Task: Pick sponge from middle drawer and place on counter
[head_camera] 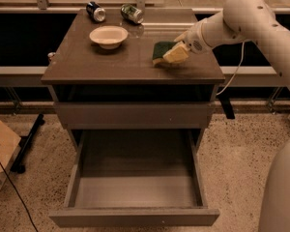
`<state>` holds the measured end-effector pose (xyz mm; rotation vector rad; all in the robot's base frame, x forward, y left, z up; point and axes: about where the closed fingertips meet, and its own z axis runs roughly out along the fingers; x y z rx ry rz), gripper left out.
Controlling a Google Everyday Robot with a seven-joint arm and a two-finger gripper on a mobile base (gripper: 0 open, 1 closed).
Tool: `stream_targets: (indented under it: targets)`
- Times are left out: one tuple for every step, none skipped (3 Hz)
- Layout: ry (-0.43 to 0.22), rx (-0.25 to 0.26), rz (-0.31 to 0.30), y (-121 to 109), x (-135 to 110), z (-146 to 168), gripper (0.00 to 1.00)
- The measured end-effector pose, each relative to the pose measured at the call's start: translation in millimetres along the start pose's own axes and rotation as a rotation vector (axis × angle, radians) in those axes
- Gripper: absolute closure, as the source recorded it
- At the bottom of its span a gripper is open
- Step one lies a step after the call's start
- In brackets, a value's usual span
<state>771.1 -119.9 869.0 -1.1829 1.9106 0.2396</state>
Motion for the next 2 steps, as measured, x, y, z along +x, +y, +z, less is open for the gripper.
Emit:
stream_targets:
  targets:
    - [0.001,-0.005,0.000,1.7,0.2,3.2,0.06]
    - [0.001,-0.008,0.000,2.7,0.2,5.0,0.00]
